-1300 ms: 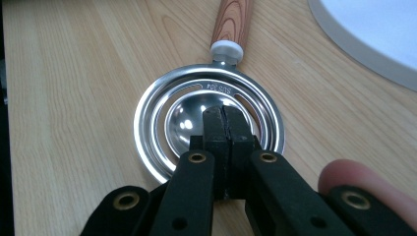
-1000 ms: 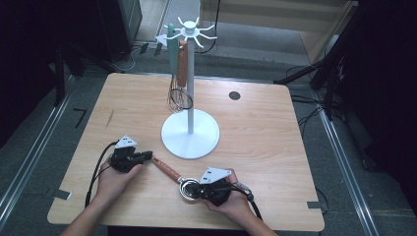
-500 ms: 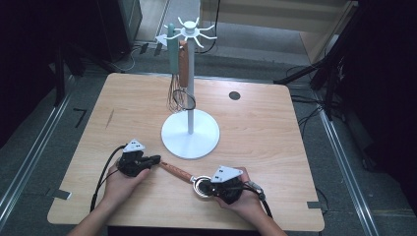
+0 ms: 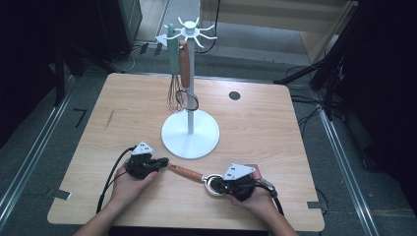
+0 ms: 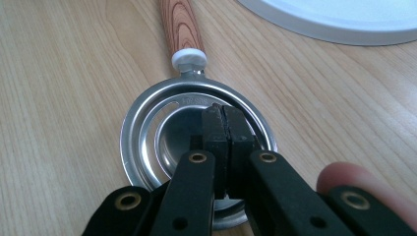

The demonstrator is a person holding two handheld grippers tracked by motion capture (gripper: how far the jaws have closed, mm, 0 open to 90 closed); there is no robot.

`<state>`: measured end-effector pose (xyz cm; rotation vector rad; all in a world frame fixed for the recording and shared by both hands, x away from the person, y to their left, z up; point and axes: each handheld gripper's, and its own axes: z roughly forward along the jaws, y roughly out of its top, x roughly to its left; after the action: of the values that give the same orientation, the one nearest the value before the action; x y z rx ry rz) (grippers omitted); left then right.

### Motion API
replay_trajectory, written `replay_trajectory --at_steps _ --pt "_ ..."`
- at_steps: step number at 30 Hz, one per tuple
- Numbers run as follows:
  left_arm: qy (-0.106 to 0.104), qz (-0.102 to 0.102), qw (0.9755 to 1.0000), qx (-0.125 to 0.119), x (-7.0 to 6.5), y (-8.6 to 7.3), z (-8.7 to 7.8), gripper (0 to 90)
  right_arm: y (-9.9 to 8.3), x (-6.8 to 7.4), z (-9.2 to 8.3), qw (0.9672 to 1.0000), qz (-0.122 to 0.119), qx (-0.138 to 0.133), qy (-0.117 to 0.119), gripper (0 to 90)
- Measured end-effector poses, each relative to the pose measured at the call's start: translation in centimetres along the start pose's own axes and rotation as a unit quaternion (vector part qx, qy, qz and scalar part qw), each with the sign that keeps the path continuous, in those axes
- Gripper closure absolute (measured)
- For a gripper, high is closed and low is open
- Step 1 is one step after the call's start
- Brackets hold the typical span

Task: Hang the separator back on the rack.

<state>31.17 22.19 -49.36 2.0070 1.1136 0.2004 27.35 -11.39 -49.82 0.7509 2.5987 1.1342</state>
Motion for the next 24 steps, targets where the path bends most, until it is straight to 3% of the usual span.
replay_trajectory --at_steps 9,17,24 --pt "0.005 -0.013 0.9999 -0.007 1.3 -0.2 -0.9 87.7 -0.8 -1.3 -0.8 0.9999 0.011 0.002 0.008 90.0" --pt "0.015 -0.023 0.9994 -0.02 2.6 -0.7 -2.0 84.3 -2.2 -3.2 -2.4 0.9994 0.034 0.005 -0.009 90.0" --pt "0.047 -0.049 0.9969 -0.039 5.1 -1.3 -3.9 83.4 -3.4 -5.0 -3.6 0.9979 0.054 0.007 -0.036 90.0"
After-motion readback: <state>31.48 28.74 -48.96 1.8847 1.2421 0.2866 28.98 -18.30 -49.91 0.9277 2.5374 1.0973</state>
